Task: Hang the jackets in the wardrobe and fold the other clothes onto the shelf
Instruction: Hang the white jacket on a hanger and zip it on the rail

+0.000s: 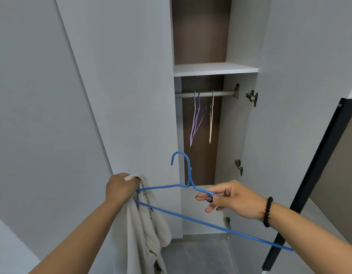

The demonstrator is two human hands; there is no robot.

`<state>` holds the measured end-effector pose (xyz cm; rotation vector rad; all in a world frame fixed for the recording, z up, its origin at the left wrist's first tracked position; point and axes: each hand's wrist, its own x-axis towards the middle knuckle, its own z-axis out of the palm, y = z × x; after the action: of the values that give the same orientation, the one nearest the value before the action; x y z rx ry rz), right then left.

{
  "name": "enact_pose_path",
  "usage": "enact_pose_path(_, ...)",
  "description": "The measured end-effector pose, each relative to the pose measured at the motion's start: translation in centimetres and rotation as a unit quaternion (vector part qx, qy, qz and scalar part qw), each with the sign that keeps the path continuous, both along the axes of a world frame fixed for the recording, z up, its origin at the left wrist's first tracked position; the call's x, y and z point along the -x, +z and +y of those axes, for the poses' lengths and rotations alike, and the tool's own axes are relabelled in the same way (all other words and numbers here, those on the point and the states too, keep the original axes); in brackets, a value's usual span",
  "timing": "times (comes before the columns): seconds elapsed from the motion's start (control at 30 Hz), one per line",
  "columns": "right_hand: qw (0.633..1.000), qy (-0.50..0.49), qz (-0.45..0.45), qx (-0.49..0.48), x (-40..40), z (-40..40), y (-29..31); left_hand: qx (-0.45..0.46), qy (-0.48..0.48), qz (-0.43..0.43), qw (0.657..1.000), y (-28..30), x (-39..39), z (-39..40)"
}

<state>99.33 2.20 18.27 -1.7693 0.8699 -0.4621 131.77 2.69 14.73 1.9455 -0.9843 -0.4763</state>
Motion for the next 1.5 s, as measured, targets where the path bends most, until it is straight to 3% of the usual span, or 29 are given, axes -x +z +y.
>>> enact_pose_path(0.17, 0.992, -0.049, 0.08, 0.079, -1.6, 0.1, -1.4, 0.016, -0.092, -0.058, 0.994, 2.4, 3.7, 0.4)
enact_pose_path(0.3, 0.924, -0.139, 0.212, 0.288, -1.8, 0.4, -3.6, 0.043, -0.14, -0.017, 0.989, 4.5, 6.9, 0.7)
enact_pose_path(0.4, 0.902, -0.194, 0.242, 0.301, -1.9, 0.7, -5.0, 0.068, -0.18, 0.002, 0.981, 6.1, 8.7, 1.0)
enact_pose_path(0.47, 0.899, -0.21, 0.218, 0.317, -1.9, 0.8, -5.3, 0.079, -0.209, -0.012, 0.975, 7.3, 9.7, 1.1)
enact_pose_path(0.6, 0.911, -0.242, 0.046, 0.331, -0.7, 0.8, -4.4, 0.074, -0.268, -0.127, 0.952, 8.9, 10.7, 0.8)
enact_pose_path(0.7, 0.905, -0.264, -0.056, 0.329, -0.2, 0.8, -3.4, 0.098, -0.337, -0.189, 0.917, 9.3, 11.2, 0.4)
enact_pose_path(0.9, 0.901, -0.282, -0.122, 0.308, 1.2, 0.6, -2.5, 0.165, -0.373, -0.397, 0.822, 9.6, 11.3, -0.8)
enact_pose_path(0.97, 0.898, -0.285, -0.134, 0.306, 1.8, 0.4, -2.1, 0.138, -0.378, -0.44, 0.803, 9.6, 11.1, -1.2)
enact_pose_path(1.07, 0.901, -0.28, -0.126, 0.308, 2.4, 0.4, -1.8, 0.073, -0.376, -0.453, 0.805, 9.6, 10.9, -1.4)
enact_pose_path(1.2, 0.895, -0.286, -0.058, 0.337, 3.5, 0.0, -1.0, 0.118, -0.343, -0.449, 0.816, 8.7, 11.2, -1.3)
enact_pose_path(1.27, 0.866, -0.294, 0.004, 0.404, 3.7, 0.4, -0.4, 0.145, -0.334, -0.404, 0.839, 8.2, 11.2, -1.3)
enact_pose_path(1.4, 0.757, -0.301, 0.047, 0.578, 3.7, 1.9, -1.5, 0.155, -0.298, -0.276, 0.901, 7.5, 10.8, -1.3)
enact_pose_path(1.5, 0.741, -0.227, 0.05, 0.63, 3.1, 3.0, -3.8, 0.167, -0.231, -0.194, 0.939, 7.1, 9.6, -1.2)
